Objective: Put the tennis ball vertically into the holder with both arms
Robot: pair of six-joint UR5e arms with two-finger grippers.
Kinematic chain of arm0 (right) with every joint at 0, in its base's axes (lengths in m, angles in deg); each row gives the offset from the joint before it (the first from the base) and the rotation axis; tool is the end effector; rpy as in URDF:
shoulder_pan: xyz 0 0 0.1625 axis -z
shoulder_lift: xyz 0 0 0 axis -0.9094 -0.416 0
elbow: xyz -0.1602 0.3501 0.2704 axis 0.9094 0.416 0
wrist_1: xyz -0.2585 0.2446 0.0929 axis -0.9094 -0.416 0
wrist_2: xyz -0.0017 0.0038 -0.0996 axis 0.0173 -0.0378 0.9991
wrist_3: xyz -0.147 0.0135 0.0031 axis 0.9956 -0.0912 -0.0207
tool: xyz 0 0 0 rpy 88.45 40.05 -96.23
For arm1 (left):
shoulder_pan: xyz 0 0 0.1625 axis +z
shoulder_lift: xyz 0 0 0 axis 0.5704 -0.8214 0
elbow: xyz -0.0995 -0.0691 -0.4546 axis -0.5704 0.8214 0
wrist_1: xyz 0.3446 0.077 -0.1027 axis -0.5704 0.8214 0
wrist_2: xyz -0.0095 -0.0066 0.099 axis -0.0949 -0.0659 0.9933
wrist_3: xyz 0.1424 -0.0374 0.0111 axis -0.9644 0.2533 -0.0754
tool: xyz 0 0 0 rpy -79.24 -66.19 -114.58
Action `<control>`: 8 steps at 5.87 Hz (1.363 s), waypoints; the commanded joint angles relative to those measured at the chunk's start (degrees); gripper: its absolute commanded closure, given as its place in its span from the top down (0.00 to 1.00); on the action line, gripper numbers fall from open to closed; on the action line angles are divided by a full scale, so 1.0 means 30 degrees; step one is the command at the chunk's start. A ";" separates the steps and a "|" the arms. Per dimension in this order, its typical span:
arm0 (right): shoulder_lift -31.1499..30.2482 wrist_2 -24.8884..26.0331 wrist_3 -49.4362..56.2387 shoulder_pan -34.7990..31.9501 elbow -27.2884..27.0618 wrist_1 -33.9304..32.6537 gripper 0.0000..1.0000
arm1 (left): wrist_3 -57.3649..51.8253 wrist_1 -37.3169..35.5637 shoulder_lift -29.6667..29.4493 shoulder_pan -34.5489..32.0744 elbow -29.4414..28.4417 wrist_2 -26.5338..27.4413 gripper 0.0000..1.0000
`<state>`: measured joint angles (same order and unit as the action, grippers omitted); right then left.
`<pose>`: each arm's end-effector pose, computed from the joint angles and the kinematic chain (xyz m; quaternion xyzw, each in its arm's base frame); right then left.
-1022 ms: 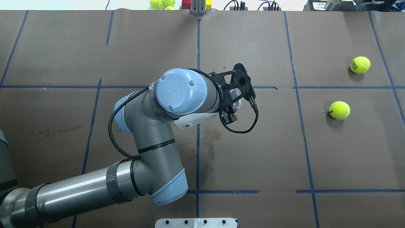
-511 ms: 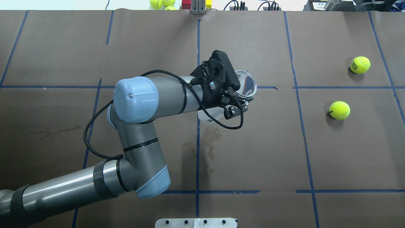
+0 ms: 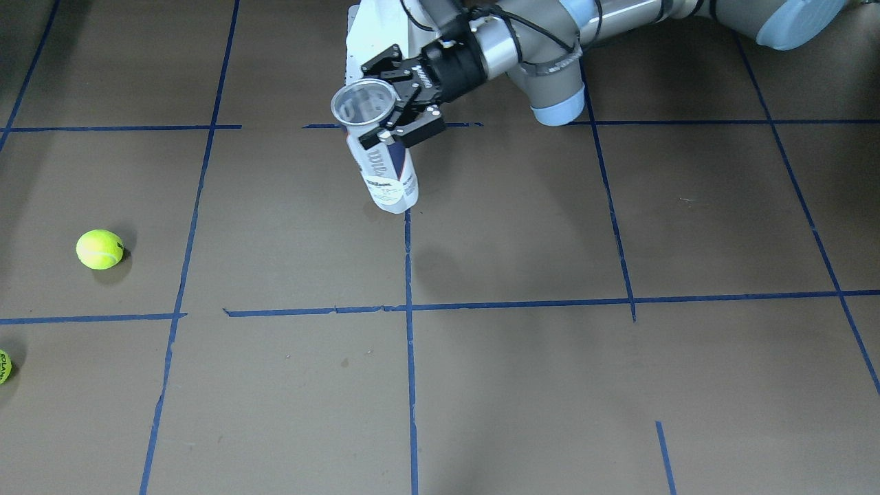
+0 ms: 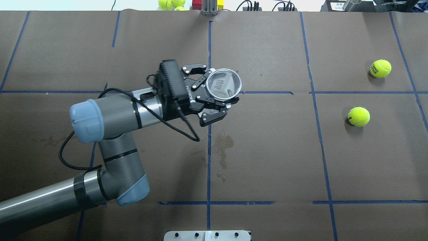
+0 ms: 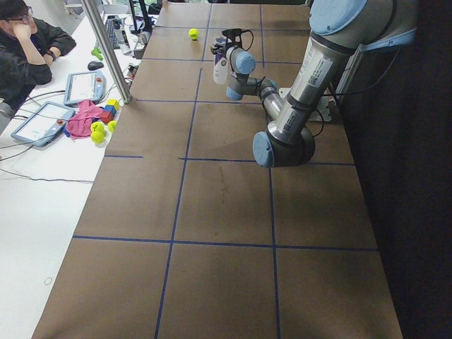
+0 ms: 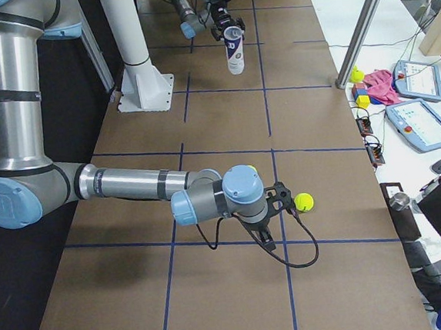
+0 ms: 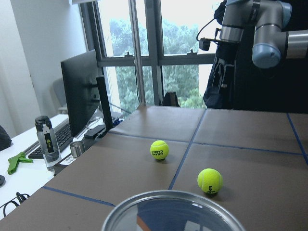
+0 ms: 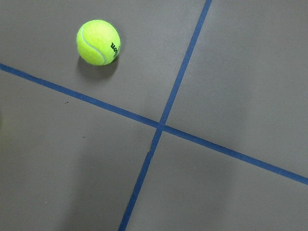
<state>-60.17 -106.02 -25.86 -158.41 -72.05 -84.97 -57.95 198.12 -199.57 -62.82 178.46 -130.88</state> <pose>0.0493 -0.4192 0.7285 0.1663 -0.3678 -0.1219 0.9068 0.4891 -0.4111 0.1919 0.6821 0.5302 0.2073 0.4590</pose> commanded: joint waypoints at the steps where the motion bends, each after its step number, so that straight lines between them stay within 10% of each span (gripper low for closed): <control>1: 0.0051 -0.0007 0.0000 0.0001 0.0000 0.0000 1.00 | 0.0020 0.3177 0.0569 0.0263 -0.2214 0.1632 0.76; 8: 0.0080 -0.0094 -0.0087 0.0001 0.0000 -0.0029 1.00 | 0.0050 0.5325 0.0129 0.1818 -0.5042 0.3372 0.78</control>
<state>-59.93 -106.12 -26.00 -158.41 -72.05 -85.06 -57.80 213.71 -199.18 -57.41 163.49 -120.77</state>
